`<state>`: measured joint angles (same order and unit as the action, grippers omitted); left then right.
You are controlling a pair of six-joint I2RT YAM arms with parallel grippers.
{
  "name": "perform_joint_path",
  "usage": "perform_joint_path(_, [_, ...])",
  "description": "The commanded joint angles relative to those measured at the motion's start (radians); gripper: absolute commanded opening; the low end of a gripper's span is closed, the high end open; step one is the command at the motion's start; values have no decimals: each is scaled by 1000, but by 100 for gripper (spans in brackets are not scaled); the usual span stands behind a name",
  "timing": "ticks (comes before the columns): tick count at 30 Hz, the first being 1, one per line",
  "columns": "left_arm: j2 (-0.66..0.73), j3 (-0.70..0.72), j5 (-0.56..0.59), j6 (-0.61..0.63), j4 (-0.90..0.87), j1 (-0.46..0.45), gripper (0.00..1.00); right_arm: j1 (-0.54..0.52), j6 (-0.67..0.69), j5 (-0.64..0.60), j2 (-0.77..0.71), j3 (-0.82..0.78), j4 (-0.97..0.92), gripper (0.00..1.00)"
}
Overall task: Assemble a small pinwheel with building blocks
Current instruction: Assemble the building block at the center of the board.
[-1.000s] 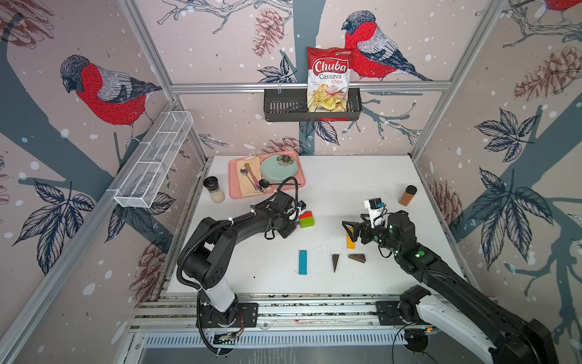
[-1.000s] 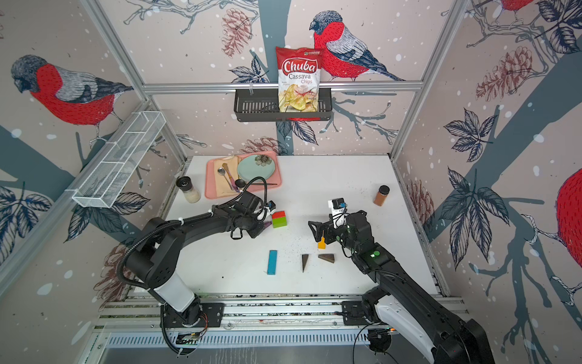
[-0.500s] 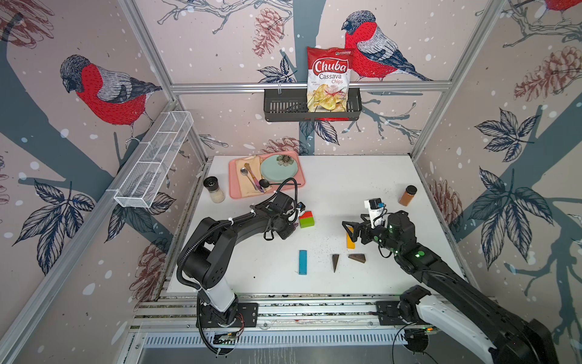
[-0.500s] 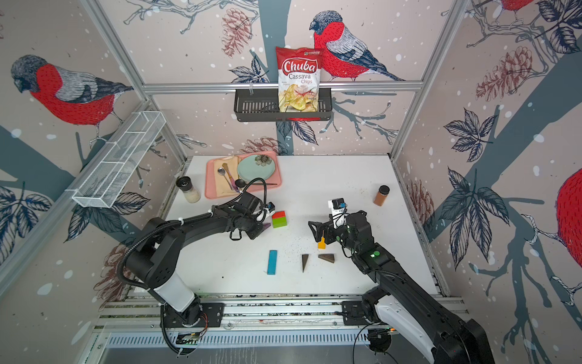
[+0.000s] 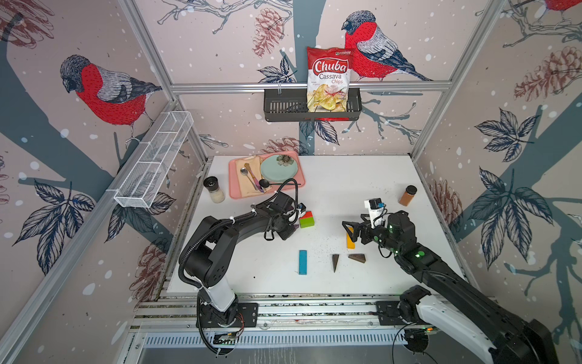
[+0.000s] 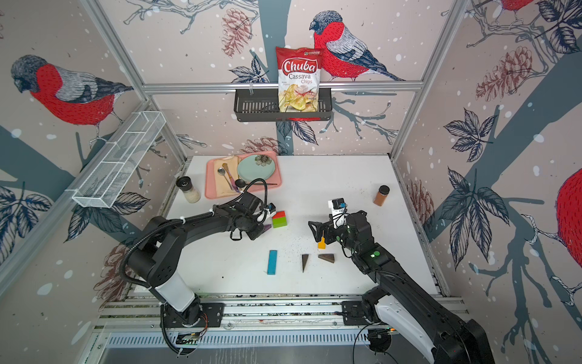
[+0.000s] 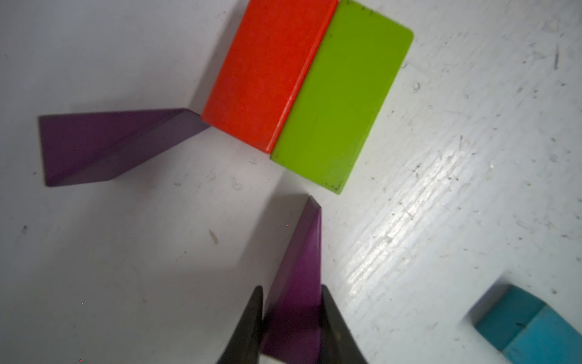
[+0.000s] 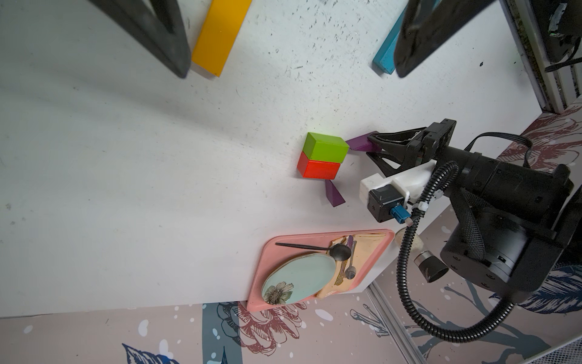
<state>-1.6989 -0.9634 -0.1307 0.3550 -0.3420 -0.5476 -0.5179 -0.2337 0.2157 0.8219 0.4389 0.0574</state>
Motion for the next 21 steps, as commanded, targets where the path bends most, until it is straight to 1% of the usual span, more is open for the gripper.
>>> perform_joint_path(1, [-6,-9,-12,13,-4,2,22,-1,8,3,-1,1,17,99])
perform_joint_path(15, [-8,-19,-10,5,3,2,27,-2,9,4,-7,-2,19,99])
perform_joint_path(18, [-8,-18,-3,0,4,2,31,-1,8,3,-8,-1,19,99])
perform_joint_path(21, [1,-8,-4,1,11,2,37,-2,9,5,-8,-2,19,100])
